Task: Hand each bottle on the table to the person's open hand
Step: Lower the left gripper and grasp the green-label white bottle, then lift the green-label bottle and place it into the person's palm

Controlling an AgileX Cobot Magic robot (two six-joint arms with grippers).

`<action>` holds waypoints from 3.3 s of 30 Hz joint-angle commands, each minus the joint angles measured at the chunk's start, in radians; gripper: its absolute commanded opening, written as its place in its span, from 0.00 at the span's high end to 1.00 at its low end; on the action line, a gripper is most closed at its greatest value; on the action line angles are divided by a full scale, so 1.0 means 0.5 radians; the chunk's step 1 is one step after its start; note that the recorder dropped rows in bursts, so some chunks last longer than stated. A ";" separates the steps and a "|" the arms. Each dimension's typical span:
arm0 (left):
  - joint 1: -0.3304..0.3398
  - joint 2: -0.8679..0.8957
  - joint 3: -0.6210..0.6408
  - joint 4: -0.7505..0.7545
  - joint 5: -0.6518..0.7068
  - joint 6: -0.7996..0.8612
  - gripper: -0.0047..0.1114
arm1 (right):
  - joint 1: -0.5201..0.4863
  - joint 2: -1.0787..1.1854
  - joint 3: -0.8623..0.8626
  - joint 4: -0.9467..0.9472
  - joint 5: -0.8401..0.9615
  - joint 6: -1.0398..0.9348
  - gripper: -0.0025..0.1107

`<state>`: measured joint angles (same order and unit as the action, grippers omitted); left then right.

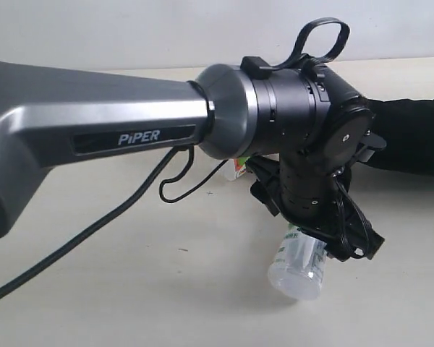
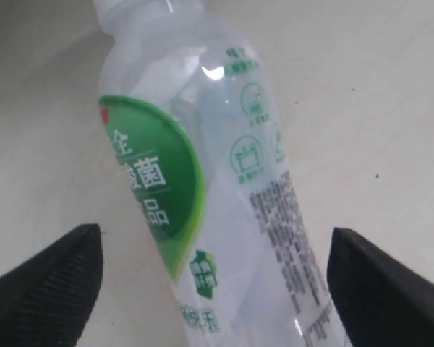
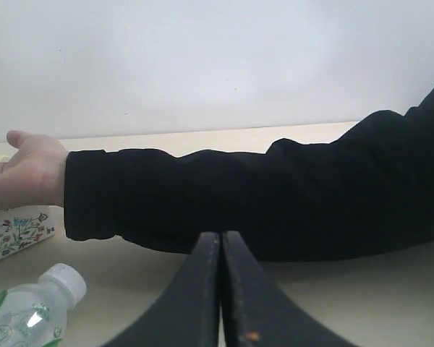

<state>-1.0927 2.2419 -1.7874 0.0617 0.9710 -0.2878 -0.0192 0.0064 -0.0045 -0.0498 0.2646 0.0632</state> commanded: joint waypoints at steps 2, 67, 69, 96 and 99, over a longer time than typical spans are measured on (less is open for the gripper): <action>-0.009 0.046 -0.012 0.014 -0.052 -0.027 0.26 | -0.010 -0.013 0.009 -0.003 -0.014 0.003 0.98; 0.495 -0.364 -0.270 0.172 0.009 -0.726 0.96 | -0.010 -0.013 0.009 -0.003 -0.007 0.003 0.98; 0.521 -0.318 -0.270 0.120 -0.066 -0.735 0.96 | -0.010 -0.013 0.009 -0.003 -0.007 0.003 0.98; 0.656 -0.131 -0.270 -0.205 -0.365 -0.788 0.74 | -0.010 -0.013 0.009 -0.003 -0.007 0.003 0.98; 0.656 -0.131 -0.270 -0.218 -0.356 -0.806 0.74 | -0.010 -0.013 0.009 -0.003 -0.007 0.003 0.98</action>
<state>-0.7677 2.1806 -1.9181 -0.0333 0.7920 -0.6762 -0.0192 0.0064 -0.0045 -0.0498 0.2646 0.0632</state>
